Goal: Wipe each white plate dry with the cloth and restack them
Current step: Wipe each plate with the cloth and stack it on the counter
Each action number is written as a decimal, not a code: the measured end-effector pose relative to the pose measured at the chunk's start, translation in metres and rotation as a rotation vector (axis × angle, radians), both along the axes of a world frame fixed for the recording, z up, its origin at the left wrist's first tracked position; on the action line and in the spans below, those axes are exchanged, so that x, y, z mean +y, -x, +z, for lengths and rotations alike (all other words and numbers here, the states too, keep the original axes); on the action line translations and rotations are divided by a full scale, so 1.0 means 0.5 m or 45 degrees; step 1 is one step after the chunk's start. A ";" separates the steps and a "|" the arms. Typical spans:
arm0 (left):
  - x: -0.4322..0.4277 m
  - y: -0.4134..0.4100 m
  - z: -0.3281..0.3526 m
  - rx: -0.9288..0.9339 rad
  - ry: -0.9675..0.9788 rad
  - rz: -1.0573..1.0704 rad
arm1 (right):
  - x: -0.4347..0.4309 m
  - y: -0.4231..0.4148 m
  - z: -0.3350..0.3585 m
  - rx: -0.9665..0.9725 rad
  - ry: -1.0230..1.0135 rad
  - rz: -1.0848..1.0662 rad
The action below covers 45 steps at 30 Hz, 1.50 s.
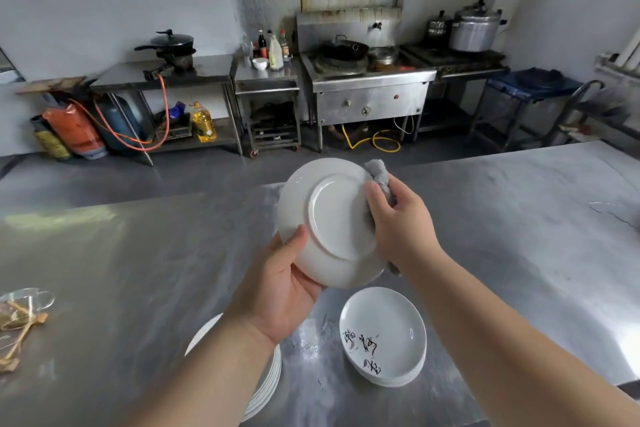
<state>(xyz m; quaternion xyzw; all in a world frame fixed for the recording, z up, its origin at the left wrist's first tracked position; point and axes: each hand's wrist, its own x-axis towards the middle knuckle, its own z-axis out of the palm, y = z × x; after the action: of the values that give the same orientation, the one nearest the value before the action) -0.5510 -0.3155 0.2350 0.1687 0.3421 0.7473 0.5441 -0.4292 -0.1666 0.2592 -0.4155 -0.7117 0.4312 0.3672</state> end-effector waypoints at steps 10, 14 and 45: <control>0.002 -0.002 -0.022 0.154 0.155 -0.044 | -0.002 -0.041 -0.018 -0.357 -0.332 0.196; 0.020 -0.019 -0.034 -0.008 0.107 0.110 | -0.133 -0.046 -0.090 -0.048 0.059 -0.060; 0.107 -0.199 -0.284 0.263 1.048 0.035 | 0.173 -0.336 -0.315 -1.029 0.371 0.523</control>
<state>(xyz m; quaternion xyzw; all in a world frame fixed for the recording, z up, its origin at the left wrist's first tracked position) -0.4514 -0.2620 0.0930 0.0068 0.6668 0.5347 0.5191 -0.2613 -0.0801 0.1016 -0.4480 -0.7970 0.3940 -0.0941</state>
